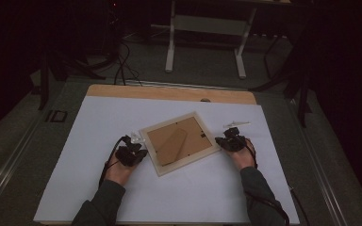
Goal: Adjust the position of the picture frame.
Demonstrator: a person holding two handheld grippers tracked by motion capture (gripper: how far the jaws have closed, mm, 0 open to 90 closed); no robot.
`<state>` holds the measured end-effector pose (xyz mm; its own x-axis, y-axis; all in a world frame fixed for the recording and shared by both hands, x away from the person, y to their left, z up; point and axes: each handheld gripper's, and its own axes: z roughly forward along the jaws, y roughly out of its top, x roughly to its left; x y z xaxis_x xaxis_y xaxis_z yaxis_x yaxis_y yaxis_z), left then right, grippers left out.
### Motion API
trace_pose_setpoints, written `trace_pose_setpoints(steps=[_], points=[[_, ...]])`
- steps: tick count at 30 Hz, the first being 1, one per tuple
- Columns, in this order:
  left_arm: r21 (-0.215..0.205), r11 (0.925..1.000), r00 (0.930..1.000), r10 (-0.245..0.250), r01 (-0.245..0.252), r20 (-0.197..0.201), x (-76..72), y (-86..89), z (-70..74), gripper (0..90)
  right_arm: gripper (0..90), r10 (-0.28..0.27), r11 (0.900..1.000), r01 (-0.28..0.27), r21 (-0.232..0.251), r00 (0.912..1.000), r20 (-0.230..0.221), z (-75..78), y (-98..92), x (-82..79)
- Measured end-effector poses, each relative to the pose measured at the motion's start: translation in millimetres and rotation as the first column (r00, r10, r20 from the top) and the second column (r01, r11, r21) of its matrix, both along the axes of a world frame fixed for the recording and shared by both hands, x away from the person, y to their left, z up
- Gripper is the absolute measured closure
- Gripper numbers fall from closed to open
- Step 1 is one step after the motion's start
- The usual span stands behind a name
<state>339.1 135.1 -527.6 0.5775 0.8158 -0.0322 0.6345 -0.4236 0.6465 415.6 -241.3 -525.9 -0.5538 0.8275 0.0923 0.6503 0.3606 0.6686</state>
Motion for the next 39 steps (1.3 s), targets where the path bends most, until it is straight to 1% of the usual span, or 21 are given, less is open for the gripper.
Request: trace_pose_setpoints(steps=[3,4,7,10,14,19,23,28,30,32,36,39], points=[[0.012,0.9999,1.0000,0.009,-0.009,0.002,4.6,0.6,0.5,90.0,90.0,-0.006,1.000,0.006,0.011,1.0000,-0.005,-0.4,-0.2,-2.4],[0.007,0.9998,0.9998,0.017,-0.017,0.004,6.1,1.1,0.0,90.0,90.0,-0.006,1.000,0.006,0.015,1.0000,-0.002,-0.8,-0.3,-3.2],[-0.010,0.9995,0.9995,0.030,-0.030,-0.005,10.3,3.4,-0.3,90.0,90.0,-0.009,1.000,0.009,0.023,1.0000,-0.001,-1.4,-0.2,-5.2],[0.001,0.9994,0.9994,0.035,-0.035,-0.006,13.8,3.5,0.3,90.0,90.0,-0.008,1.000,0.008,0.023,1.0000,-0.002,-1.4,0.0,-7.3],[-0.002,0.9989,0.9989,0.047,-0.047,-0.008,18.6,3.9,0.5,90.0,90.0,-0.001,1.000,0.002,0.031,1.0000,-0.004,-1.9,-1.0,-9.9],[0.018,0.9992,0.9994,0.035,-0.035,-0.002,23.6,4.2,1.0,90.0,90.0,-0.003,0.999,0.003,0.041,1.0000,-0.009,-2.2,-1.7,-13.8],[0.018,0.9991,0.9992,0.039,-0.039,-0.002,29.0,4.6,1.0,90.0,90.0,-0.004,0.999,0.004,0.042,1.0000,-0.005,-2.5,-2.2,-18.1],[-0.007,0.9986,0.9986,0.052,-0.052,-0.012,35.3,7.8,0.3,90.0,90.0,-0.003,0.999,0.003,0.053,1.0000,-0.004,-3.3,-2.5,-25.4],[-0.019,0.9978,0.9979,0.063,-0.063,-0.013,35.4,8.9,-0.2,90.0,90.0,0.003,0.998,-0.003,0.056,1.0000,-0.006,-3.4,-2.1,-28.0],[-0.017,0.9979,0.9980,0.062,-0.062,-0.011,33.3,9.4,-0.2,90.0,90.0,0.009,0.998,-0.009,0.061,1.0000,0.000,-4.1,-2.0,-31.3],[-0.028,0.9983,0.9986,0.050,-0.051,-0.018,24.6,11.9,-0.2,90.0,90.0,0.022,0.996,-0.023,0.083,0.9997,0.009,-6.2,-2.2,-38.4],[-0.034,0.9986,0.9990,0.040,-0.040,-0.019,17.3,14.3,-0.5,90.0,90.0,0.032,0.996,-0.033,0.081,0.9994,0.014,-6.5,-0.6,-42.1]])
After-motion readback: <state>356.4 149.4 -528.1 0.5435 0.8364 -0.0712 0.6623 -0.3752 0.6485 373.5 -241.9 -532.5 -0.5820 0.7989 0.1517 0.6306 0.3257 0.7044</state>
